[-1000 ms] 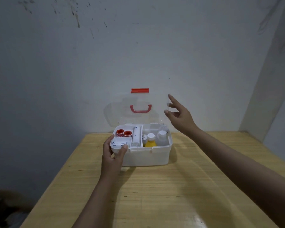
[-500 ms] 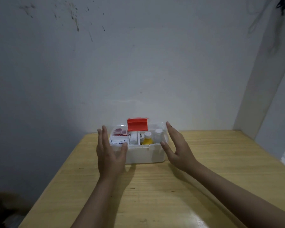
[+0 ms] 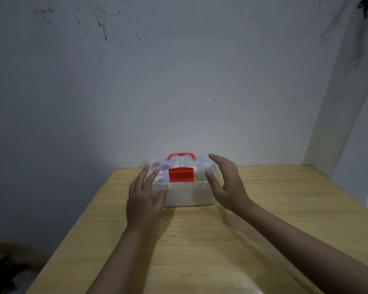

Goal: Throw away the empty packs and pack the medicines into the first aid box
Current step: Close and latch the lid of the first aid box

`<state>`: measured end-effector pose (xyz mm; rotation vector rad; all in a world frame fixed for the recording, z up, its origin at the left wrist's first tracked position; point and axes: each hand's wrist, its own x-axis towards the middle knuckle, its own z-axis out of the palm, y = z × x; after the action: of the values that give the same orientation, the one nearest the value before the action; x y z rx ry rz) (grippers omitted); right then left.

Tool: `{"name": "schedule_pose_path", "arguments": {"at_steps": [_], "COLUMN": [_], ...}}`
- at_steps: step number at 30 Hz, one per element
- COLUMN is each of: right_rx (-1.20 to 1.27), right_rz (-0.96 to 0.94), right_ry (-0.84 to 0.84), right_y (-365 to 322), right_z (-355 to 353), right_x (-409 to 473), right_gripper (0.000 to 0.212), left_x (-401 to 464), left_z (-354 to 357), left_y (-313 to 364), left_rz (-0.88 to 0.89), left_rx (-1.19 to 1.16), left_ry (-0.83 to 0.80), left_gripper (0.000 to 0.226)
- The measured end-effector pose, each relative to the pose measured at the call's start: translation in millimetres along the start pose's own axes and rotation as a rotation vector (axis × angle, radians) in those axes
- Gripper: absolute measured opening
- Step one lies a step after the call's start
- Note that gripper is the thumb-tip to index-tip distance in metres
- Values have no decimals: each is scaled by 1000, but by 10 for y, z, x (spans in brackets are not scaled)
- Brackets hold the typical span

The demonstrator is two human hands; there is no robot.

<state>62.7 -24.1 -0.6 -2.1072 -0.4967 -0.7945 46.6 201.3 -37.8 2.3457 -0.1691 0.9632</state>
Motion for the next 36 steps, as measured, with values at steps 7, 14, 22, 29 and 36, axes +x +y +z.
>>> {"name": "schedule_pose_path", "arguments": {"at_steps": [7,14,22,29,36], "right_rx": [134,188,24,-39,-35], "right_rz": [356,380,211,129,126], "right_ry": [-16,-151,-199,-148,-149], "right_y": [-140,-143,-133,-69,72], "right_z": [232,165,186,249,310], "right_x": [330,269,124,70,183], "right_gripper": [37,55,68,60,60], "left_x": [14,14,22,18,171], "left_z": [50,56,62,122,214], "left_y": [-28,-60,-106,-103,-116], "left_rz": [15,27,36,5,-28], "left_rx": [3,-18,-23,-45,-120], "left_ry": [19,19,0,38,28], "left_gripper": [58,58,66,61,59]}}
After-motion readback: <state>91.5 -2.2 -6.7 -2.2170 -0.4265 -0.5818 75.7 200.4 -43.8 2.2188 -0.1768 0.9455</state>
